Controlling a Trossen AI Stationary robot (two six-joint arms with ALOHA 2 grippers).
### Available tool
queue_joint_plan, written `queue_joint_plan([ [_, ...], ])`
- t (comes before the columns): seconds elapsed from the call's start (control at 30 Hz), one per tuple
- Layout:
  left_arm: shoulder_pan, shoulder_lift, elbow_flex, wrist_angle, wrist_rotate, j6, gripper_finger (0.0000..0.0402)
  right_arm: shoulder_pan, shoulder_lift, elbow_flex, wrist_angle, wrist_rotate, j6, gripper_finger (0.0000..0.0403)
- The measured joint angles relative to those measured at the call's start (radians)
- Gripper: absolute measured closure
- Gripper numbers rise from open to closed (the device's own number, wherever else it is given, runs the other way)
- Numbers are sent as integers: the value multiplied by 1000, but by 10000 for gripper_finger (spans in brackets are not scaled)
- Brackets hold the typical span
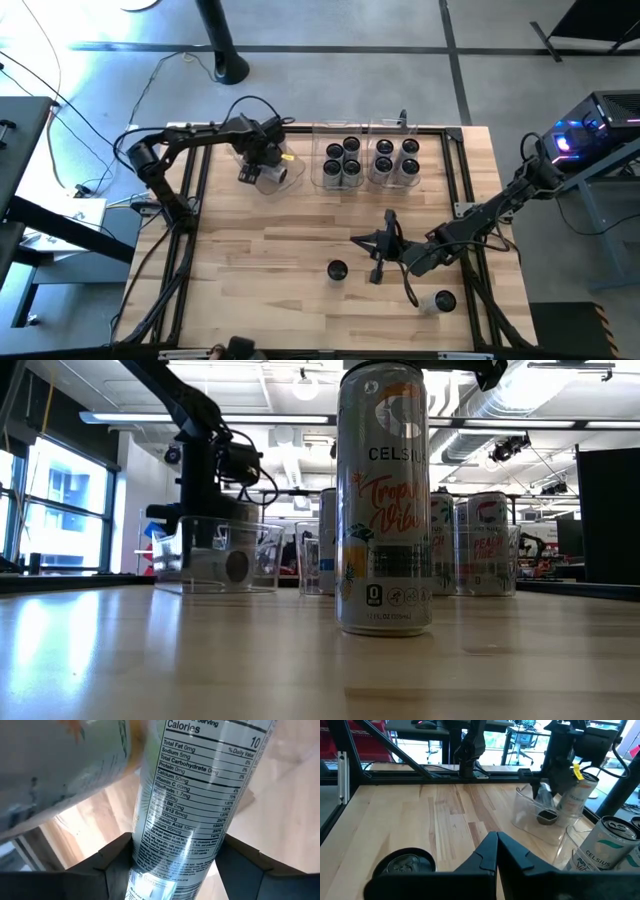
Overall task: Sort soda cans
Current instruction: Remove the white-yellow soda can from the left transparent bin
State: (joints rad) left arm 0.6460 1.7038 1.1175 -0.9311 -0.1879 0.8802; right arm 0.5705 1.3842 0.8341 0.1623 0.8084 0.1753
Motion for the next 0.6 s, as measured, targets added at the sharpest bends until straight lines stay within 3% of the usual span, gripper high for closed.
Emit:
queue_joint_plan([
  [0.27, -27, -92, 1, -31, 7, -39, 172, 0, 0, 0, 0, 0, 0, 402],
  [0.6, -51, -308, 3, -45, 142, -166, 172, 0, 0, 0, 2, 0, 1, 402],
])
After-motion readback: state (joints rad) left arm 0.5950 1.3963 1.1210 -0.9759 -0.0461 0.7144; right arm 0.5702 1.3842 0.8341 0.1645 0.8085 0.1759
